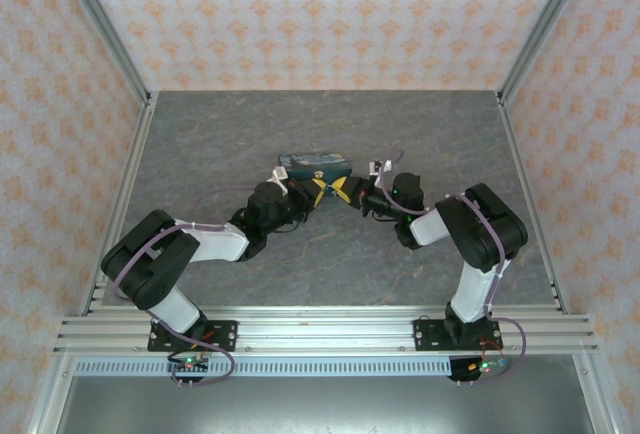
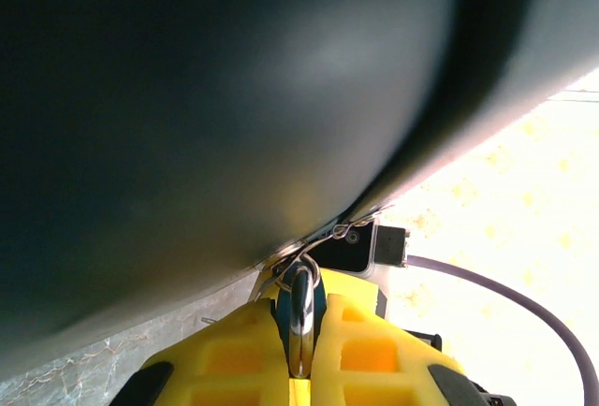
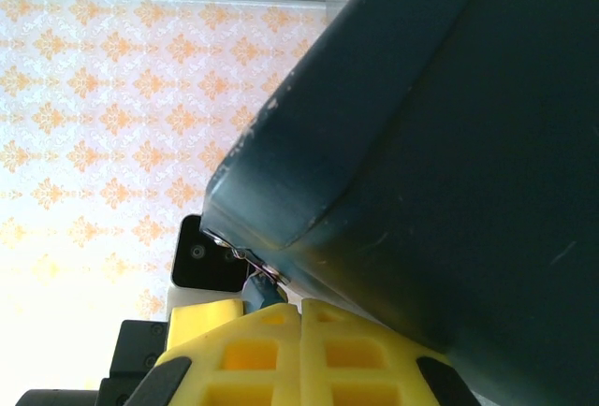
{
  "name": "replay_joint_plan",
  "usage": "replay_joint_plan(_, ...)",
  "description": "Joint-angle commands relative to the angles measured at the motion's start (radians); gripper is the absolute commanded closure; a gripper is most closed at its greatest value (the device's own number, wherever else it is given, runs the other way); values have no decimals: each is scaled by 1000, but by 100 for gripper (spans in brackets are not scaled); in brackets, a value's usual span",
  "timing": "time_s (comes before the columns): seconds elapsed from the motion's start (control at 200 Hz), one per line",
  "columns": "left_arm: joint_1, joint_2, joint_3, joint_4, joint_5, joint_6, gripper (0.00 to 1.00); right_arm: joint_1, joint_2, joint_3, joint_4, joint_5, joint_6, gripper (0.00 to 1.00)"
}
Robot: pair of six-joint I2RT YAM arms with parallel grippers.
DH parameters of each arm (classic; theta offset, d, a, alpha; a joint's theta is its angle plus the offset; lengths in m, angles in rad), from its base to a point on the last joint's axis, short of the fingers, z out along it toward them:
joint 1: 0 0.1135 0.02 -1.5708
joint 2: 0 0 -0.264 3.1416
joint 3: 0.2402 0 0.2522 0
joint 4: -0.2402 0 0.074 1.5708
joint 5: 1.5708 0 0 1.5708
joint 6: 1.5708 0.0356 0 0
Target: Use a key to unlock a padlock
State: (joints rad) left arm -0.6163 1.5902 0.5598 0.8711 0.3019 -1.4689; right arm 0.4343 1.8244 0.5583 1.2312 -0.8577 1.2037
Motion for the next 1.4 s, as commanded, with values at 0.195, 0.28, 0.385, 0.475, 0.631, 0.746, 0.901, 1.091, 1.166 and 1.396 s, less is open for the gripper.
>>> replay_joint_plan(0.195,-67,-69,15,174,196,2,100,-14,83,64,-58,49,-39,100)
replay_joint_plan(0.28,-68,-72,14,174,198,4,100,-14,91,68,-55,49,-38,100)
replay_joint_plan(0.385,-68,-68,14,175,201,5,100,-13,94,69,-52,47,-37,100)
replay_joint_plan(0.475,-69,-68,15,175,201,5,100,-14,91,74,-49,44,-37,100)
replay_joint_plan(0.631,-72,-60,20,178,201,5,100,-14,91,86,-15,12,-13,100)
replay_joint_plan(0.746,-73,-55,25,174,199,5,100,-13,72,77,-4,9,4,100)
replay_joint_plan(0.901,-78,-38,38,183,202,1,100,15,41,72,-25,21,1,100)
replay_joint_plan(1.091,-85,-24,49,173,201,2,100,39,23,100,-35,35,17,100)
replay_joint_plan(1.166,-85,-23,52,172,198,1,100,53,14,112,-55,39,11,100)
replay_joint_plan(1.396,-88,-11,59,164,195,4,100,88,26,116,-38,58,23,100)
